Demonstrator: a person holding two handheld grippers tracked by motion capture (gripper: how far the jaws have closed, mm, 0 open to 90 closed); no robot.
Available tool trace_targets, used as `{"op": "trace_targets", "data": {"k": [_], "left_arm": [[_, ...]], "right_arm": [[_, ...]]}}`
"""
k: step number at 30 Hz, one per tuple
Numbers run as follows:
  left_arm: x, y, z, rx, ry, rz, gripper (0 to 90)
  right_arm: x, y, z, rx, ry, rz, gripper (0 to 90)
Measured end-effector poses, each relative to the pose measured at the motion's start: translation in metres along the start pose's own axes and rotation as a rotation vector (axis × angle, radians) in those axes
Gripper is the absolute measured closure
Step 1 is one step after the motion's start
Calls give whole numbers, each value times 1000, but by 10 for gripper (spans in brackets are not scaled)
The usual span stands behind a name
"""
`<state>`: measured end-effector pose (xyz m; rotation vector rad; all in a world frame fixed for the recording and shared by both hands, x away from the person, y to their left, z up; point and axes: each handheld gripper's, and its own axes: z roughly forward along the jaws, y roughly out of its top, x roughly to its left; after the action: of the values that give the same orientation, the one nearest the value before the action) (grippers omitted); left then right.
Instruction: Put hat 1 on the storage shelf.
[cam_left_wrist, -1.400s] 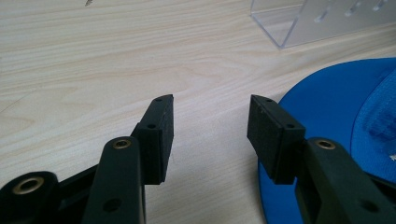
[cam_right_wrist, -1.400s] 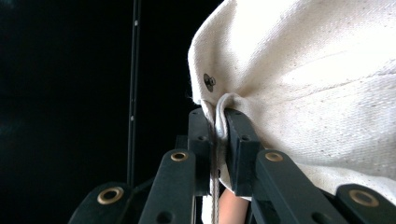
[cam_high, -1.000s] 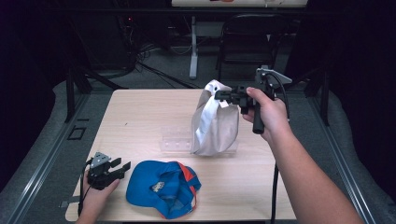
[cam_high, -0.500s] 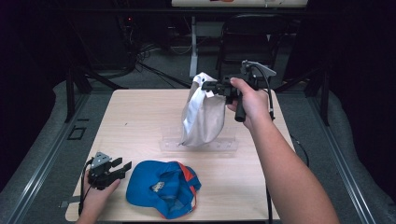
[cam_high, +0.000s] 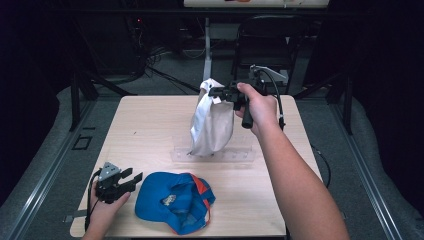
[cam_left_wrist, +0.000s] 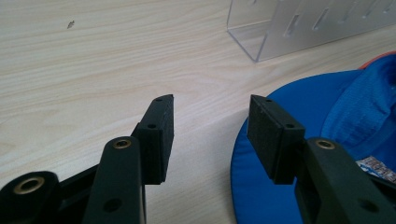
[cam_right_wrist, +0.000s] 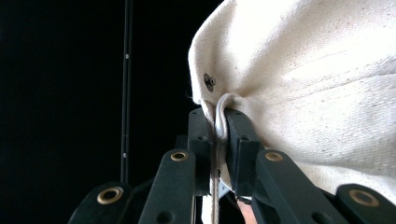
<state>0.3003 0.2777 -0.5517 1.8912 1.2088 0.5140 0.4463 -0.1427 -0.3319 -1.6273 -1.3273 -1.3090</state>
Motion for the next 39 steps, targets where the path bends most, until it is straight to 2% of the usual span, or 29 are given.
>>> {"op": "trace_targets", "data": {"k": [5, 7, 9, 14, 17, 24, 30, 39], "left_arm": [[-8, 7, -3, -22, -22, 19, 515], [-13, 12, -4, -35, -31, 42, 516], [-21, 18, -5, -45, -57, 56, 517], [-42, 34, -4, -35, -112, 128, 504], [-56, 46, 1, -33, -142, 176, 501], [-83, 67, 20, -40, -171, 232, 500], [-100, 82, 35, -39, -179, 245, 506], [-124, 97, 54, -47, -165, 277, 537]], "right_arm": [[-3, 2, 4, -3, -13, 4, 818], [-6, 3, 6, -1, -6, 7, 818], [-7, 3, 9, -3, -12, 6, 818], [-7, 3, 15, 6, -12, 5, 818], [-7, 3, 18, 5, -6, 1, 818], [-8, 2, 25, 11, -7, 0, 818], [-7, 2, 28, 13, 1, -6, 817], [-7, 1, 27, 11, -1, -11, 816]]}}
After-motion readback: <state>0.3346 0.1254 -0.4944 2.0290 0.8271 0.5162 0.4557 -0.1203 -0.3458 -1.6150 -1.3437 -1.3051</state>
